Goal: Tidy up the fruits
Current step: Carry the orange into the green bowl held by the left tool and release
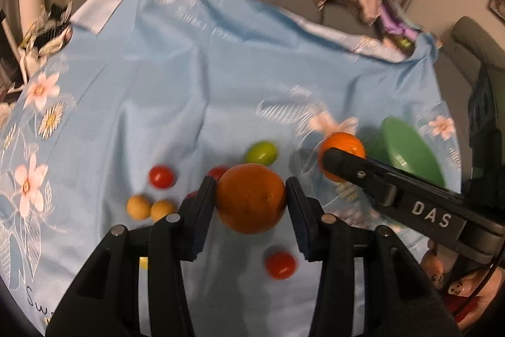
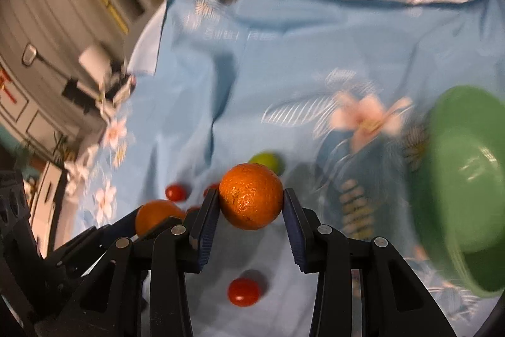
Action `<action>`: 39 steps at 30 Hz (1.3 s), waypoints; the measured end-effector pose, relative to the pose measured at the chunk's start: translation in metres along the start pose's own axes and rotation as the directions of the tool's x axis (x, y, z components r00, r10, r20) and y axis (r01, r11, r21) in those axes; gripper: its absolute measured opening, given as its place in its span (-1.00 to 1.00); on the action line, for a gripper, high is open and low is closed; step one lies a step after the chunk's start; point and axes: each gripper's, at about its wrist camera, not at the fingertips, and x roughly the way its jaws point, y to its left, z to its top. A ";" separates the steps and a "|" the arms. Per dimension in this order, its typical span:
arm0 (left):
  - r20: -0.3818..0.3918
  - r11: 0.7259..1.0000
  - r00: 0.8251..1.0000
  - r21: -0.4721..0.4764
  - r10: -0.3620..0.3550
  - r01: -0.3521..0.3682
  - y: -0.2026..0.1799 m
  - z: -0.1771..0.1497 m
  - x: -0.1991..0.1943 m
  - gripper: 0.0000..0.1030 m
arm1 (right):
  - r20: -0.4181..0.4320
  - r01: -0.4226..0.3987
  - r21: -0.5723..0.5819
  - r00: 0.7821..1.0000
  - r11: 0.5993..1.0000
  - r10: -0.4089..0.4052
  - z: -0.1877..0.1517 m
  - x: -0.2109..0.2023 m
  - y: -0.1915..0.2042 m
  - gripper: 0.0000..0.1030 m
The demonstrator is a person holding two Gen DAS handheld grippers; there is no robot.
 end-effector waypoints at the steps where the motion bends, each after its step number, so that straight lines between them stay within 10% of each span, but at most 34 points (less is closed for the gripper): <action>1: 0.008 1.000 1.000 0.006 -0.012 0.012 -0.006 0.003 -0.001 -0.13 | 0.031 0.012 0.015 0.999 1.000 -0.012 0.003 -0.012 -0.008 -0.18; 15: 0.007 0.967 0.980 0.168 -0.197 0.193 -0.129 0.025 0.028 -0.13 | 0.212 0.170 0.267 0.950 0.948 -0.230 0.014 -0.097 -0.104 -0.18; 39: -0.167 0.927 0.956 0.254 -0.240 0.277 -0.205 0.000 0.102 -0.12 | 0.036 0.310 0.445 0.931 0.840 -0.363 -0.006 -0.084 -0.191 -0.18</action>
